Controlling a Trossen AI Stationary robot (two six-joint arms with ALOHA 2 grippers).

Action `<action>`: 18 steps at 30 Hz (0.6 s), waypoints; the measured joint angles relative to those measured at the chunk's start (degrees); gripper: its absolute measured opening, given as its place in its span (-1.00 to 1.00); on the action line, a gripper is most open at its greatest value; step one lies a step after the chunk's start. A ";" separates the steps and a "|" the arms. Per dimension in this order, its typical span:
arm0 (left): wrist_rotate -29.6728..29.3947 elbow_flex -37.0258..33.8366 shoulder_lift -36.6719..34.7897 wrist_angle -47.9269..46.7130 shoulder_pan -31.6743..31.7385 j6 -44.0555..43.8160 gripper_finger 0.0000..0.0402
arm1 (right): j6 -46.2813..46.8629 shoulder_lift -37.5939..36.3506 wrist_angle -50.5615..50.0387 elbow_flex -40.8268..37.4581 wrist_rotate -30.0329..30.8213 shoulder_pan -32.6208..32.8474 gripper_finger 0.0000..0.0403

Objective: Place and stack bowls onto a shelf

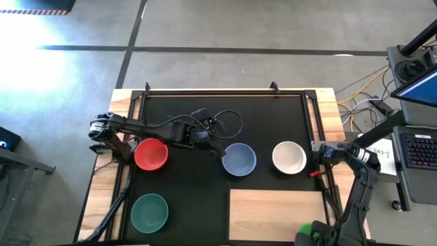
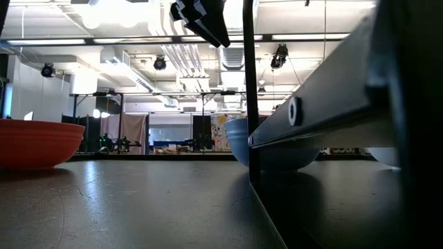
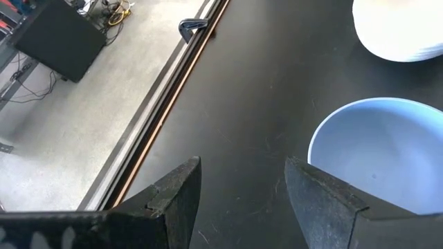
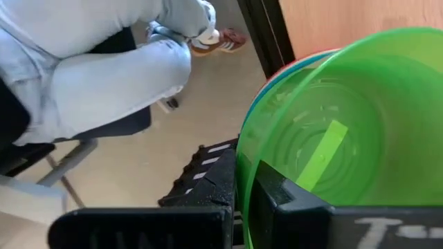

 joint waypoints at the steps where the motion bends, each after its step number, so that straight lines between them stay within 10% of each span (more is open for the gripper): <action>1: 0.00 0.00 0.00 0.00 0.00 0.00 -0.04 | -0.53 0.39 -0.08 0.00 0.00 -0.01 -0.96; 18: 0.02 0.00 0.00 0.00 0.00 0.11 -0.04 | -4.11 2.85 -13.41 0.00 0.08 0.10 -0.96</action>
